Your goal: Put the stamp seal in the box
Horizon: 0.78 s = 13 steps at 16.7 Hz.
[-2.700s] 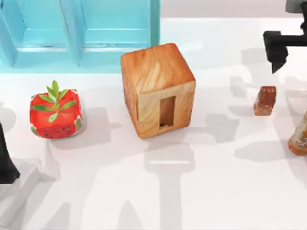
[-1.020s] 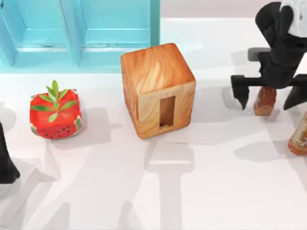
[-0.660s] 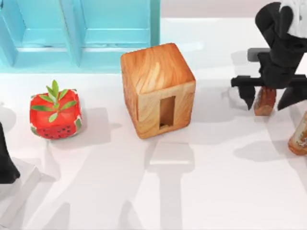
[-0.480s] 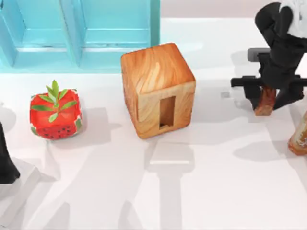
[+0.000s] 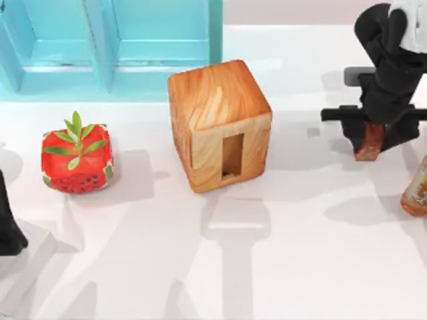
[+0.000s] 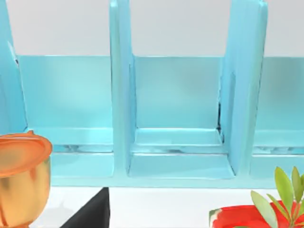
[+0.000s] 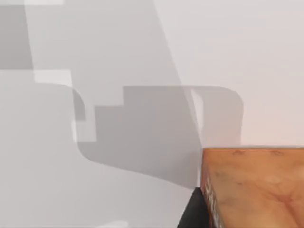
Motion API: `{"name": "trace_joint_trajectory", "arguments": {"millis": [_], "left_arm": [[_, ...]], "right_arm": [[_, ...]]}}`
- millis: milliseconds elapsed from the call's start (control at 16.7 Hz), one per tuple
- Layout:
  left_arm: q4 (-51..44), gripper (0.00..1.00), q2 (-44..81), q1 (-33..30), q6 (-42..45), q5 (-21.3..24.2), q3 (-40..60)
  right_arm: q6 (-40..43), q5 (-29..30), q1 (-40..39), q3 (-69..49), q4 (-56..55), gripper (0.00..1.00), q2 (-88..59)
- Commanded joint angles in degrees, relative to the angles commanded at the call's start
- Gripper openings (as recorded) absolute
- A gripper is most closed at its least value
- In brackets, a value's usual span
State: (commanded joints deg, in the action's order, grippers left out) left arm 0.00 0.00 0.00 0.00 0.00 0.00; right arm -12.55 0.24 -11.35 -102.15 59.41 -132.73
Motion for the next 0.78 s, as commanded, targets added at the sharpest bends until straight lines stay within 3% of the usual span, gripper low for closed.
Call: {"name": "trace_joint_trajectory", "arguments": {"millis": [420,780], "left_arm": [[0.0,1.00,0.0,0.0,0.0,0.0,0.0],[0.0,1.00,0.0,0.0,0.0,0.0,0.0]], "right_arm": [[0.1,0.0,-0.1,-0.9,1.0,0.00,0.0],[0.0,0.1,0.3,-13.0,15.6,0.00,1.8]]}}
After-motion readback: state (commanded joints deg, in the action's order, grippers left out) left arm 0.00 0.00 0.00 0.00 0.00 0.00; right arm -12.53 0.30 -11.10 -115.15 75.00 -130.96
